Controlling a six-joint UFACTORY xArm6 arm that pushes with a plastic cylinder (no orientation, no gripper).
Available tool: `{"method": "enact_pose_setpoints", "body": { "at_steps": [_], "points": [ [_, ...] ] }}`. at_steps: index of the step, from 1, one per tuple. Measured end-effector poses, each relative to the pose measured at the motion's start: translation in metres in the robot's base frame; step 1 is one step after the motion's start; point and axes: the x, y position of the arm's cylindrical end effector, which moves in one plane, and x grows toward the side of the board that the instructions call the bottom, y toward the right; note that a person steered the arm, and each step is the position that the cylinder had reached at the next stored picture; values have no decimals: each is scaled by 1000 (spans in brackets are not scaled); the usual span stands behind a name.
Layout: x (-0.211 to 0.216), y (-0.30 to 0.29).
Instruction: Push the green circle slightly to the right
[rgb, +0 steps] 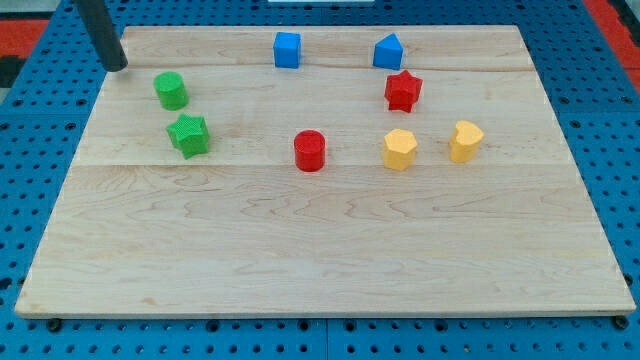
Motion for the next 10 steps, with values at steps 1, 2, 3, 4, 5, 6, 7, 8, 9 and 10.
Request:
{"method": "enact_pose_setpoints", "body": {
  "at_steps": [1,2,3,4,5,6,7,8,9,10],
  "points": [
    [17,25],
    [27,36],
    [32,48],
    [36,72],
    [45,82],
    [48,87],
    [52,80],
    [88,42],
    [95,46],
    [65,92]
  ]
}}
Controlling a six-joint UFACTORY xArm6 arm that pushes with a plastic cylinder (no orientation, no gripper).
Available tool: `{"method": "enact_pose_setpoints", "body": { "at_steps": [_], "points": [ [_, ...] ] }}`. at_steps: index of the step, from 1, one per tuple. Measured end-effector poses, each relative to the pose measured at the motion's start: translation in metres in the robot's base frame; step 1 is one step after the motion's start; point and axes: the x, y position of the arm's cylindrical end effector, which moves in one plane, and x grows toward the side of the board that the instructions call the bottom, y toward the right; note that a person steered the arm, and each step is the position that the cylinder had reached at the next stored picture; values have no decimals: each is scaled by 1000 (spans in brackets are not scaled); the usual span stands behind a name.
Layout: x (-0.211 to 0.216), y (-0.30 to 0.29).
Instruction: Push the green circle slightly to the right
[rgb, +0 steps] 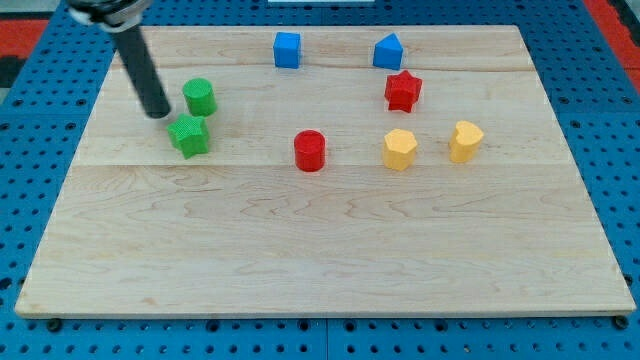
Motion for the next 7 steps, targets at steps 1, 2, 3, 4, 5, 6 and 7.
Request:
{"method": "enact_pose_setpoints", "body": {
  "at_steps": [1,2,3,4,5,6,7],
  "points": [
    [-1,19],
    [0,-5],
    [14,4],
    [15,37],
    [12,46],
    [2,45],
    [-1,46]
  ]
}}
